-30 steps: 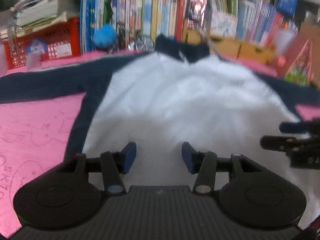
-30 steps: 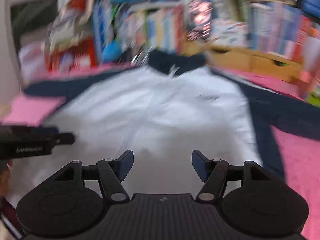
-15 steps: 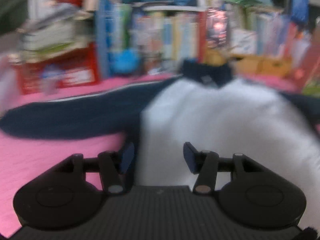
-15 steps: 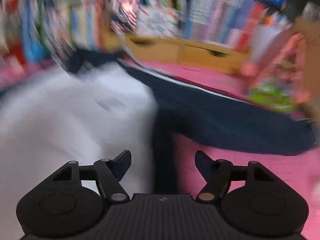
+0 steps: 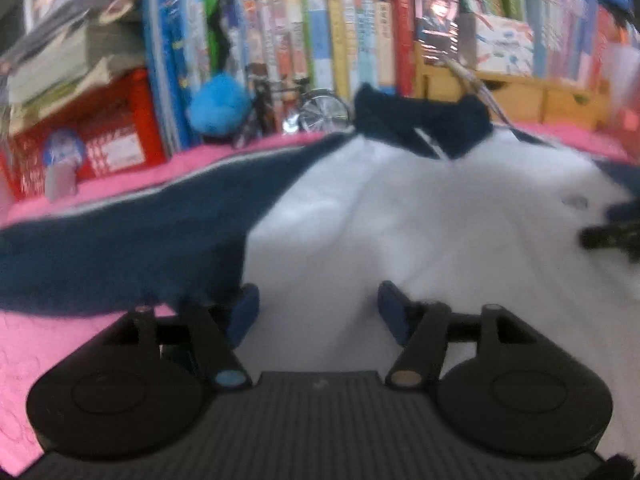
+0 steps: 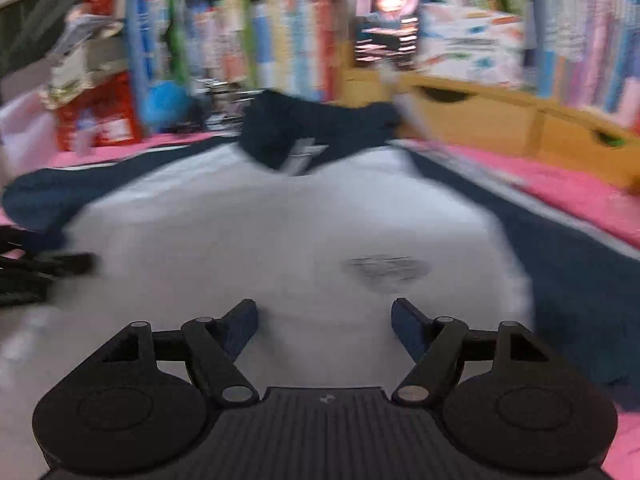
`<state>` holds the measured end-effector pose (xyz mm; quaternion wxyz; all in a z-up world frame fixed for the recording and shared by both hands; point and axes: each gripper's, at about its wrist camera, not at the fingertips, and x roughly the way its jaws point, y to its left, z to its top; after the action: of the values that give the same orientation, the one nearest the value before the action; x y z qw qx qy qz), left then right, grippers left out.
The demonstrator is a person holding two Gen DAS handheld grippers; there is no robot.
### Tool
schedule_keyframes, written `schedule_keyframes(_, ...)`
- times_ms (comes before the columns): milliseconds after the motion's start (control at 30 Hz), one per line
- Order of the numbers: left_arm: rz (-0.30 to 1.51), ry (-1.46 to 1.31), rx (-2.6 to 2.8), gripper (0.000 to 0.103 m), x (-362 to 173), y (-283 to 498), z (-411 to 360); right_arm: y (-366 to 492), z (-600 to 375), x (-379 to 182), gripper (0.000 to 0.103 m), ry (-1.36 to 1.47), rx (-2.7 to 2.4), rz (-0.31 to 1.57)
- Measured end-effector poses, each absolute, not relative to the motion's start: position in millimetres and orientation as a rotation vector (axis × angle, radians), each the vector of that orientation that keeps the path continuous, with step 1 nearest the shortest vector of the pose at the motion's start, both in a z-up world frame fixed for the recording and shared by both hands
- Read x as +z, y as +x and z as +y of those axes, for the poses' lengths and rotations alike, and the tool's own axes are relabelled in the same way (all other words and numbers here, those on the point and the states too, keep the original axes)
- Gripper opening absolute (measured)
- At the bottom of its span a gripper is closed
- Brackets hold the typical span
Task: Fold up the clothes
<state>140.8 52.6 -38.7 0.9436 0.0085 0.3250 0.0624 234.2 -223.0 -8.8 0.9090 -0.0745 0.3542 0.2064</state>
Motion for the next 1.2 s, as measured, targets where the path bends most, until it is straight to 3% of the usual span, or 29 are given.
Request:
schedule_keyframes(100,0.669,-0.034,0.12,0.069,-40,141,62,249,-280,-10,0.074,-0.144,0.299,0.72)
schedule_keyframes(167,0.67,-0.016,0.122,0.07,-40,143,59,263,-331,-13,0.089,-0.088,0.159,0.728)
schedule_keyframes(300,0.671,-0.017,0.12,0.071,-40,145,60,281,-430,-20,0.096,0.026,-0.16,0.744)
schedule_keyframes(333,0.671,-0.02,0.12,0.071,-40,145,60,283,-450,-18,0.094,0.059,-0.251,0.756)
schedule_keyframes(367,0.671,-0.022,0.12,0.071,-40,145,61,284,-467,-15,0.08,0.09,-0.333,0.77)
schedule_keyframes(433,0.671,-0.021,0.12,0.071,-40,145,61,280,-481,-4,0.063,0.12,-0.409,0.765)
schedule_keyframes(600,0.672,-0.023,0.121,0.072,-40,145,60,263,-433,25,0.069,0.213,-0.115,0.655)
schedule_keyframes(700,0.672,-0.019,0.126,0.073,-40,145,60,265,-361,27,0.076,0.184,0.19,0.688)
schedule_keyframes(867,0.674,-0.02,0.13,0.074,-40,146,60,253,-231,15,0.077,0.007,0.637,0.766)
schedule_keyframes(1000,0.676,-0.02,0.145,0.079,-40,146,61,259,-192,-12,0.078,-0.139,0.668,0.817)
schedule_keyframes(1100,0.678,-0.03,0.146,0.08,-41,146,62,266,-218,-18,0.082,-0.238,0.548,0.726)
schedule_keyframes(1133,0.678,-0.03,0.146,0.08,-41,146,62,273,-236,-17,0.079,-0.213,0.525,0.716)
schedule_keyframes(1167,0.678,-0.03,0.146,0.08,-41,146,62,279,-255,-15,0.051,-0.174,0.523,0.714)
schedule_keyframes(1200,0.678,-0.031,0.146,0.08,-42,146,62,285,-274,-13,0.033,-0.136,0.521,0.711)
